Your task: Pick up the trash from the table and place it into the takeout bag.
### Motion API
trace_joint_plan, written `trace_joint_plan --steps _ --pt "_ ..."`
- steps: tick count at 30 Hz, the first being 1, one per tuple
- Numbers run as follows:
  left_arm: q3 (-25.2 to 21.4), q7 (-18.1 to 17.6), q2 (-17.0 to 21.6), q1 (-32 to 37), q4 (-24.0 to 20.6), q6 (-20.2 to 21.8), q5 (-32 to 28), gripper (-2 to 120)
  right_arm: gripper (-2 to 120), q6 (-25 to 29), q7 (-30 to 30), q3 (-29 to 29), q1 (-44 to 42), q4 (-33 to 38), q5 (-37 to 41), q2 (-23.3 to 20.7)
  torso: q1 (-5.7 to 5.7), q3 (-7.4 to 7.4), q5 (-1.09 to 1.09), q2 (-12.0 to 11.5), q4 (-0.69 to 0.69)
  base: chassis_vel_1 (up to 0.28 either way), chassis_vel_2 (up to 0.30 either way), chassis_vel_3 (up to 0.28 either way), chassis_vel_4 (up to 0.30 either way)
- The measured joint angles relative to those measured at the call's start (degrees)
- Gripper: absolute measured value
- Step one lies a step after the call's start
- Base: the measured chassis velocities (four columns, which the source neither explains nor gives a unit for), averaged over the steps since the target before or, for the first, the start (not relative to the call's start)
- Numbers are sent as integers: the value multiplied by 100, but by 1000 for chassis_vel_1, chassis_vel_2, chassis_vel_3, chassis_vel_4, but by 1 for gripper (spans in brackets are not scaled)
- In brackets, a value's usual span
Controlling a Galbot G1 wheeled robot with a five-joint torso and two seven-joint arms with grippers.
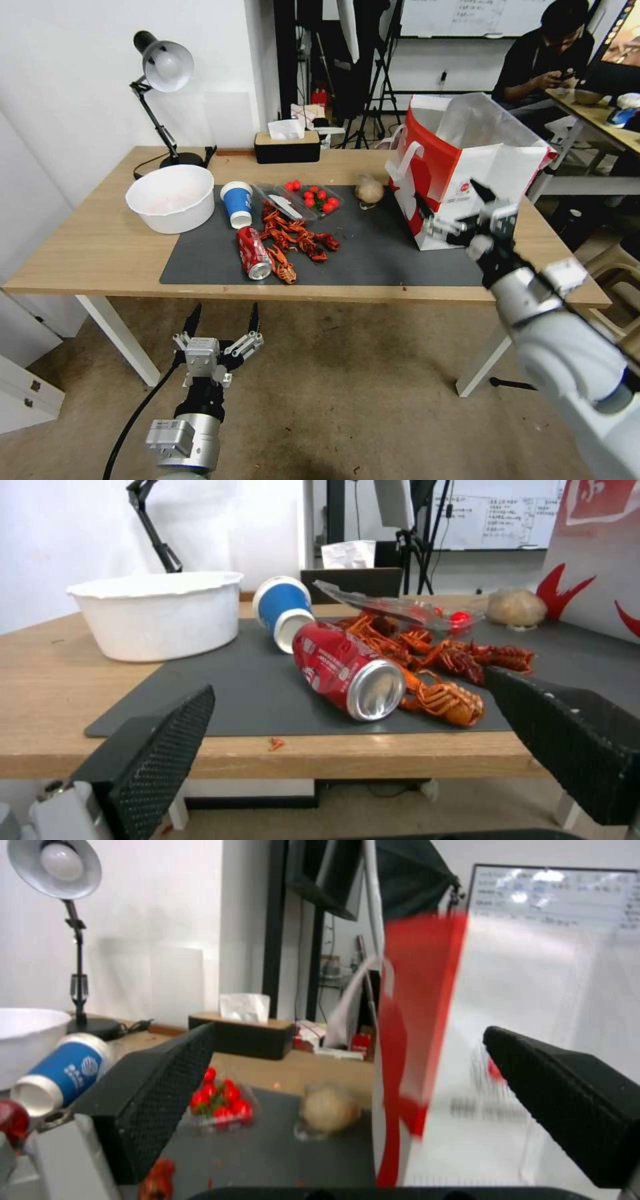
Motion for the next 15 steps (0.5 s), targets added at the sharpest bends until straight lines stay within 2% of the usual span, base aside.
trace_joint_plan --steps 1,5,15 --pt "0 0 0 0 0 0 0 100 100 0 0 0 0 0 0 0 0 0 0 0 0 0 0 0 0" --pt "1 -6 11 -3 2 -6 -4 100 100 658 -111 19 -714 -105 -399 393 0 0 -1 0 0 0 0 0 0" --pt "-6 -9 -12 -15 11 -7 -3 100 100 1281 -102 49 -1751 -224 -815 687 0 0 -1 0 0 0 0 0 0"
